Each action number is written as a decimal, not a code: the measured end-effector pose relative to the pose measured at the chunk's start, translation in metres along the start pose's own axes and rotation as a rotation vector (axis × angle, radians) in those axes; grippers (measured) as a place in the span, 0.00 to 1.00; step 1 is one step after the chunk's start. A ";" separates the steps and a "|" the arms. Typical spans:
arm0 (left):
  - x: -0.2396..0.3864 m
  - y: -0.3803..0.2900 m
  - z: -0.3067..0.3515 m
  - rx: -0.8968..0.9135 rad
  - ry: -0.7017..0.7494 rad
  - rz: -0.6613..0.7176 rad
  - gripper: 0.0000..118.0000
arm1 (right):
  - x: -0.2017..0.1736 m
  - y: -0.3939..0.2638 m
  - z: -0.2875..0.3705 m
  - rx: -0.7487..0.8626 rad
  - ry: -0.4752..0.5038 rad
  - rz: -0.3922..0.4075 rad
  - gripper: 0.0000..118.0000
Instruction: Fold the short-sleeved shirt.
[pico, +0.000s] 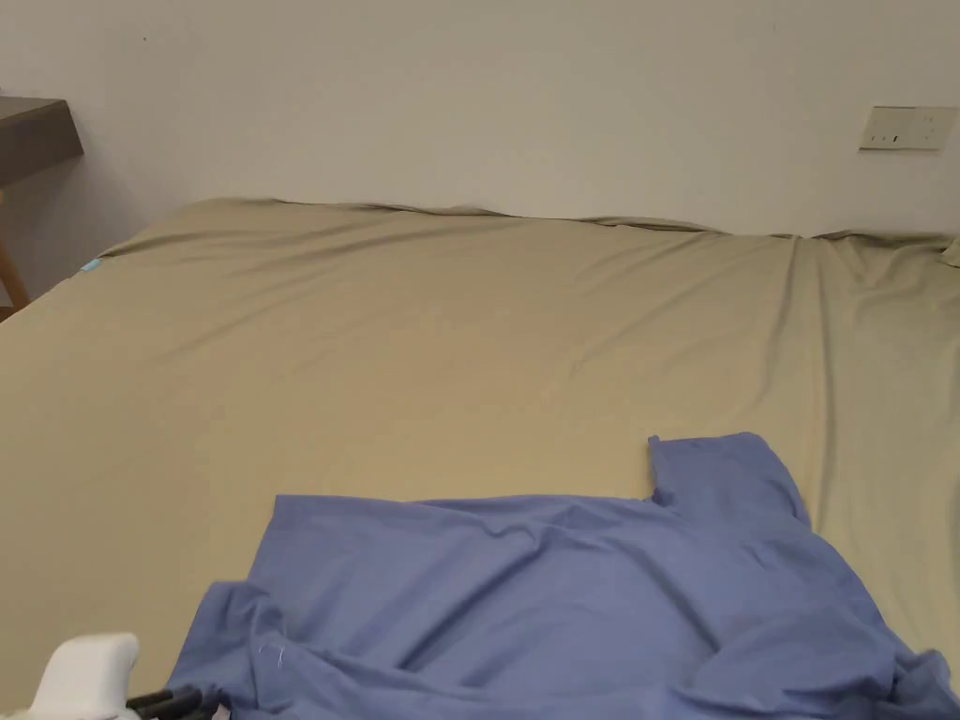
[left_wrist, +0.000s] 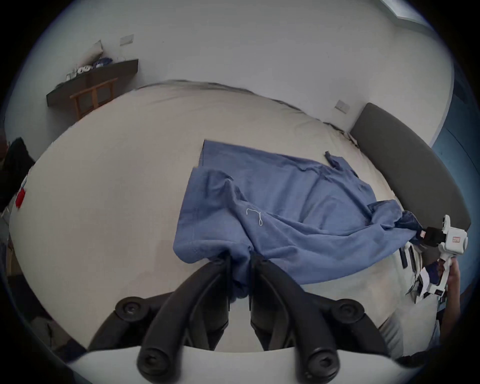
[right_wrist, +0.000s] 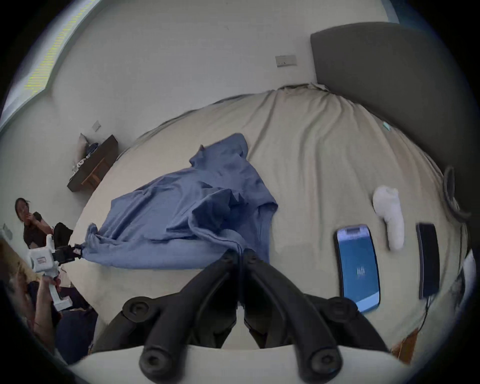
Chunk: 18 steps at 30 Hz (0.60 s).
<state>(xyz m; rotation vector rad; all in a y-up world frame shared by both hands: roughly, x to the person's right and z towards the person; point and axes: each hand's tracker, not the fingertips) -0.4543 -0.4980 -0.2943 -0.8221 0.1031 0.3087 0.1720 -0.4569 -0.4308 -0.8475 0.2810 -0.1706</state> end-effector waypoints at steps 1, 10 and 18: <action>-0.002 -0.009 0.003 -0.017 -0.002 0.013 0.10 | 0.002 -0.009 0.003 -0.017 0.002 -0.008 0.03; -0.011 -0.061 -0.007 -0.099 0.038 0.070 0.10 | 0.017 -0.073 -0.013 -0.151 -0.106 0.009 0.03; 0.011 -0.054 0.032 -0.022 0.082 0.016 0.55 | -0.002 -0.066 0.007 -0.041 -0.118 0.121 0.85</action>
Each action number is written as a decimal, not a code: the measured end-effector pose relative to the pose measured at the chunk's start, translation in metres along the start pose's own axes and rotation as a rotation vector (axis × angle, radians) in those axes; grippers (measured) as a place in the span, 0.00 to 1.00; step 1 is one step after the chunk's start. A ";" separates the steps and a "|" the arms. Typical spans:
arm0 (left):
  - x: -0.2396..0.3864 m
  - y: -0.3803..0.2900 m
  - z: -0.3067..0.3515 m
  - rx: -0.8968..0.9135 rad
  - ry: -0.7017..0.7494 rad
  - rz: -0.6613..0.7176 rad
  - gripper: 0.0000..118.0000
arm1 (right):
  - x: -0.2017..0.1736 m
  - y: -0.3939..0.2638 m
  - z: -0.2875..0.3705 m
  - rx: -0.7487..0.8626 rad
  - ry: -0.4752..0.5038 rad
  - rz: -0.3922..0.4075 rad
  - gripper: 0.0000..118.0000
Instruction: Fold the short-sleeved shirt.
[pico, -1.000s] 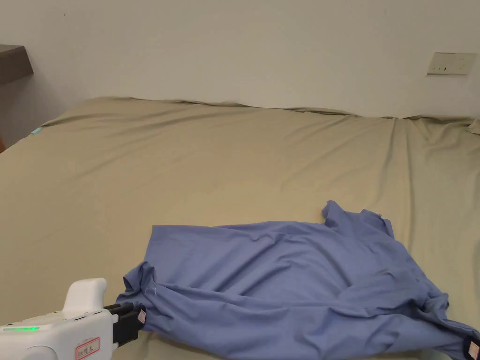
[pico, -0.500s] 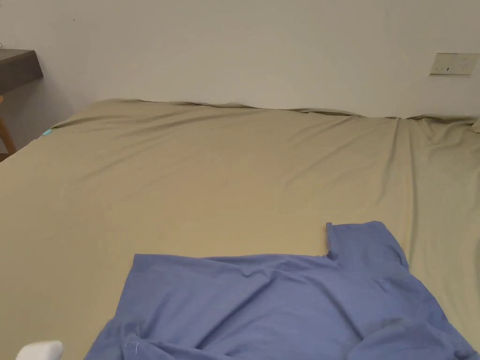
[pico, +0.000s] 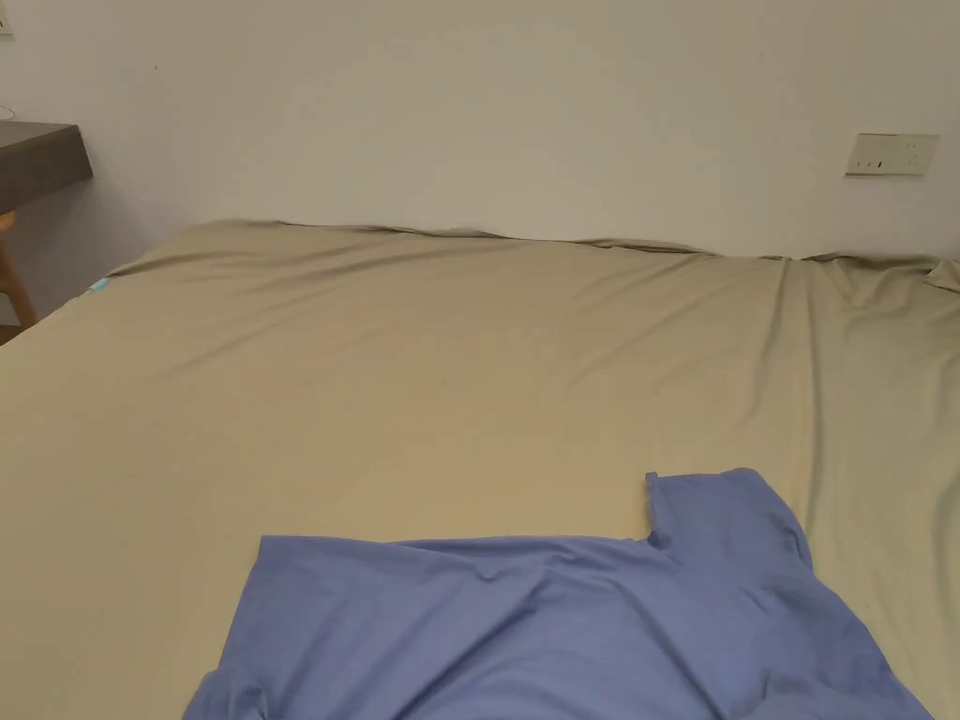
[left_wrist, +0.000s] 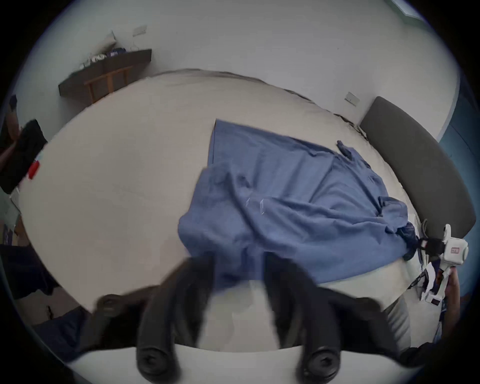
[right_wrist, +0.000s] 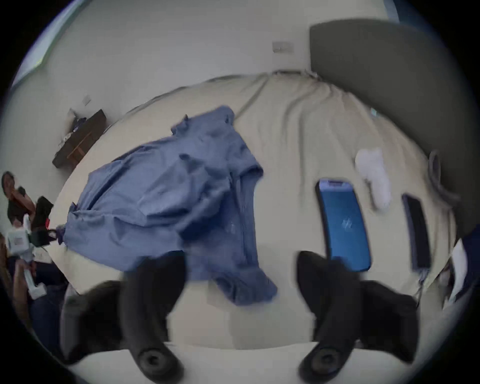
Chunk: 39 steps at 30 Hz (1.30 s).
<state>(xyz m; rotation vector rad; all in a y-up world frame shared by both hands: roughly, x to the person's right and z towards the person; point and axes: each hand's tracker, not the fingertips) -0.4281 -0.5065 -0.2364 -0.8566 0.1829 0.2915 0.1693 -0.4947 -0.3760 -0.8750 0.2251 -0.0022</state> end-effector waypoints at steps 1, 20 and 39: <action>0.004 0.001 0.010 0.023 -0.007 -0.008 0.73 | -0.005 0.004 0.009 0.045 0.002 0.028 0.84; 0.050 0.146 -0.057 0.221 0.029 -0.106 0.01 | -0.084 0.084 -0.002 0.197 0.053 0.141 0.03; 0.011 0.217 -0.224 -0.138 0.042 -0.074 0.03 | -0.038 0.226 -0.123 -0.068 0.128 0.100 0.98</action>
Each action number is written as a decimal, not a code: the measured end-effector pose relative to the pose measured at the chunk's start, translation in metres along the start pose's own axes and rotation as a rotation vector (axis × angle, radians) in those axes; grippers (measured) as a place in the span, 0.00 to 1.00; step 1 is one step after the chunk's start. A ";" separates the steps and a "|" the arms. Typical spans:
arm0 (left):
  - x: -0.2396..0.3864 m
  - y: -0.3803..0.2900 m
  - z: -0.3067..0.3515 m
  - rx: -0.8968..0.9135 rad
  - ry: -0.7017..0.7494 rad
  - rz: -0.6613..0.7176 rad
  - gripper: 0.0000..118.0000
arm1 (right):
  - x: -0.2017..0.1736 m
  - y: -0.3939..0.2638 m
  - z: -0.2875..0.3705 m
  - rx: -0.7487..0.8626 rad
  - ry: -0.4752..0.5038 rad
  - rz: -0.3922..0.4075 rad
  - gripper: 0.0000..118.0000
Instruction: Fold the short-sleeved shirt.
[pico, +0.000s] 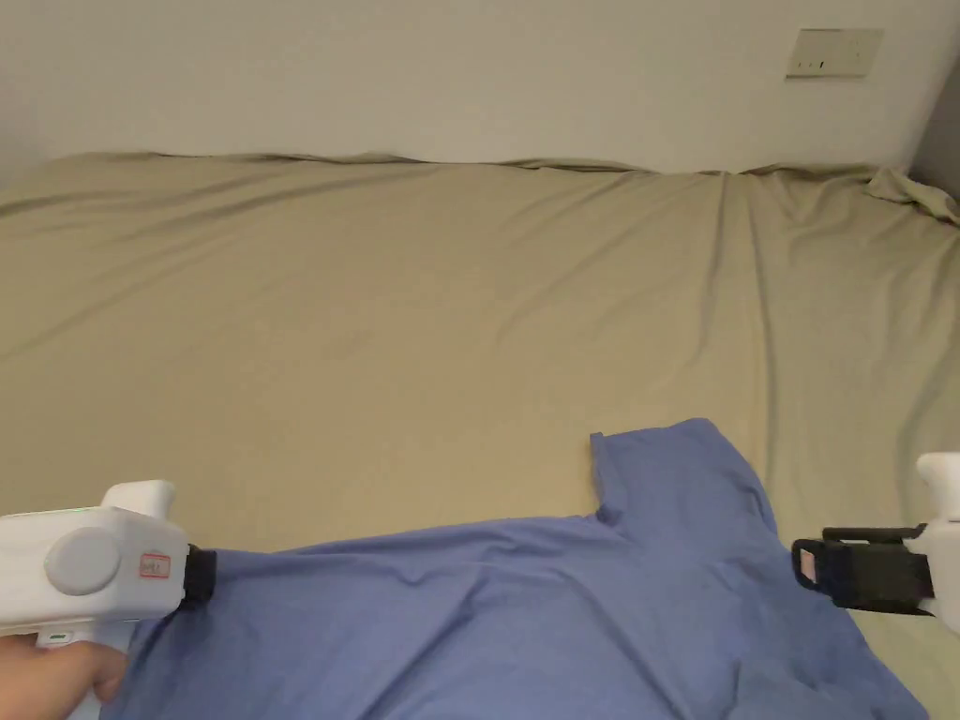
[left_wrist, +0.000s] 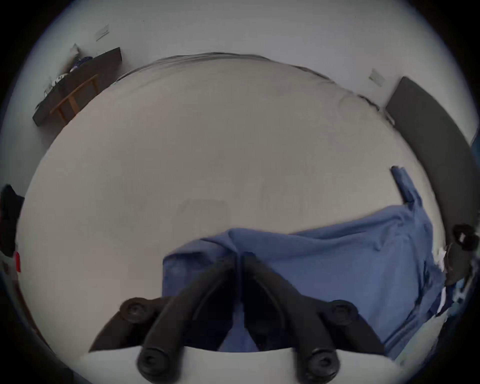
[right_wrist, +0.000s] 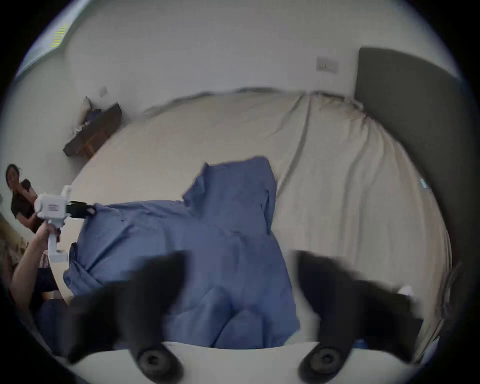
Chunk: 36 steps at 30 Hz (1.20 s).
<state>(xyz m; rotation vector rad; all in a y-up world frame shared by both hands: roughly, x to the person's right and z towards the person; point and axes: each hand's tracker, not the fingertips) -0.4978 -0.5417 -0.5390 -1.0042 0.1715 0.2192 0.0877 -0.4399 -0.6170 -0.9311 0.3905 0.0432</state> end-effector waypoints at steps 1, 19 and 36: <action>-0.002 0.001 0.001 0.012 -0.027 0.027 0.03 | 0.006 0.013 -0.022 -0.070 -0.010 0.007 0.97; -0.009 -0.001 0.009 0.008 -0.071 0.070 0.01 | -0.015 0.067 -0.128 -0.234 -0.144 -0.039 0.04; -0.007 -0.051 0.180 0.287 -0.097 -0.122 0.01 | -0.034 -0.009 0.093 0.106 0.038 0.069 0.04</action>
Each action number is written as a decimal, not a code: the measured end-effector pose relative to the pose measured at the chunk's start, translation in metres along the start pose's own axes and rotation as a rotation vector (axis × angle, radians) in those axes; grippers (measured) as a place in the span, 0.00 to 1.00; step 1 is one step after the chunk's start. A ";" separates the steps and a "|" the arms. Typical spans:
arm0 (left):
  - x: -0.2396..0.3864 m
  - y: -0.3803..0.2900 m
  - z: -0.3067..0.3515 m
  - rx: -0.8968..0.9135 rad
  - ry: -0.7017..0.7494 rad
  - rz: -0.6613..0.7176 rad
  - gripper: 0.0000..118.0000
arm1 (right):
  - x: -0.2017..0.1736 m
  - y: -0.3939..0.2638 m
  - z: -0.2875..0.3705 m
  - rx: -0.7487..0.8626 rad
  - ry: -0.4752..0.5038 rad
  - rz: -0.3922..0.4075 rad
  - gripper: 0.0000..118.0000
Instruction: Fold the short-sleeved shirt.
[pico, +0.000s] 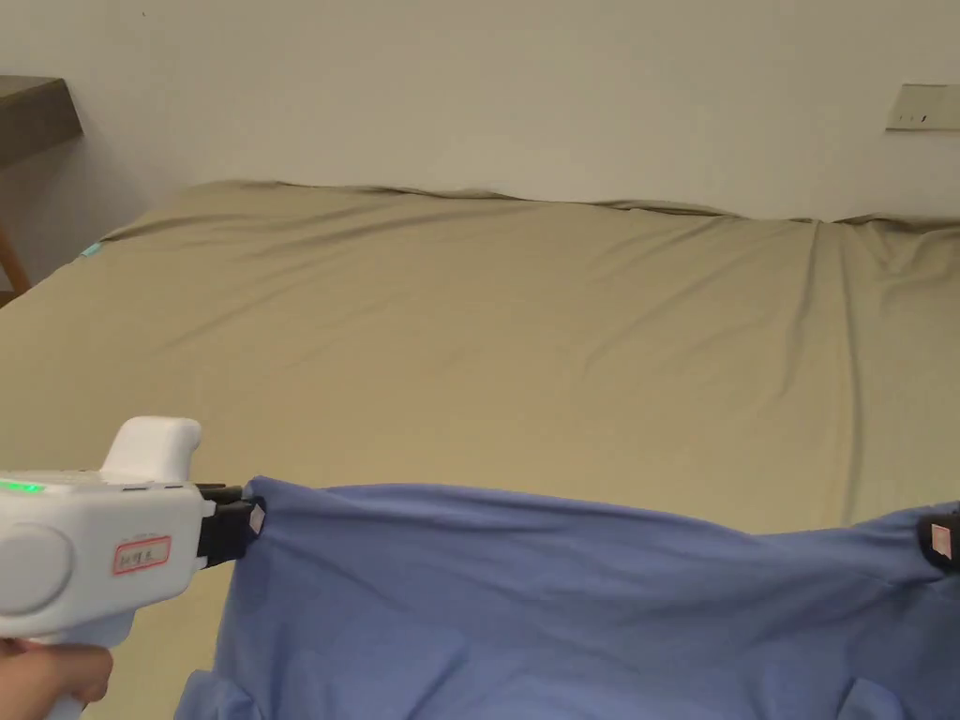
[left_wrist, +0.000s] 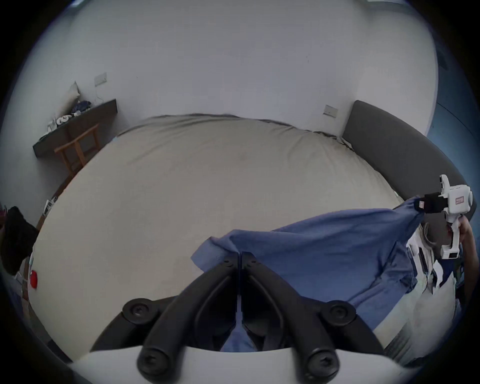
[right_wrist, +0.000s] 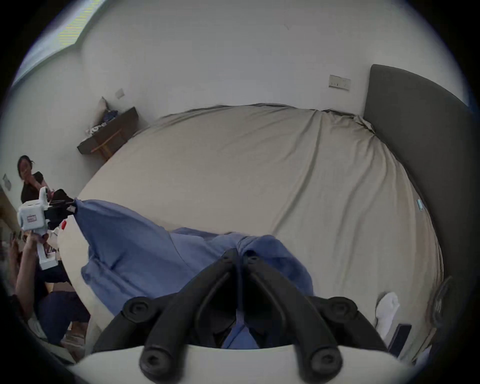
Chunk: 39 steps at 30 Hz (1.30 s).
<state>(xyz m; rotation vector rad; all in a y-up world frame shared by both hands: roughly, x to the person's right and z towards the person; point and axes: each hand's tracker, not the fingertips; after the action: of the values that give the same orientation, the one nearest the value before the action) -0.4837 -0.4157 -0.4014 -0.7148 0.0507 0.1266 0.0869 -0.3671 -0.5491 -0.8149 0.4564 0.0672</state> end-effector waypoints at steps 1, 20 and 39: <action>0.002 -0.009 0.011 0.023 0.011 0.009 0.01 | -0.001 -0.011 0.011 0.000 0.010 0.001 0.04; 0.012 -0.231 0.045 -0.104 0.088 0.312 0.01 | 0.002 -0.223 0.018 -0.116 -0.089 -0.218 0.05; 0.069 -0.196 0.096 0.108 0.085 0.209 0.00 | -0.066 -0.204 0.072 0.072 -0.155 -0.023 0.02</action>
<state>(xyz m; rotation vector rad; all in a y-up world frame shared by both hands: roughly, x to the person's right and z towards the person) -0.3891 -0.4922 -0.2077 -0.6054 0.2127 0.2917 0.1007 -0.4484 -0.3381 -0.7377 0.3016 0.0918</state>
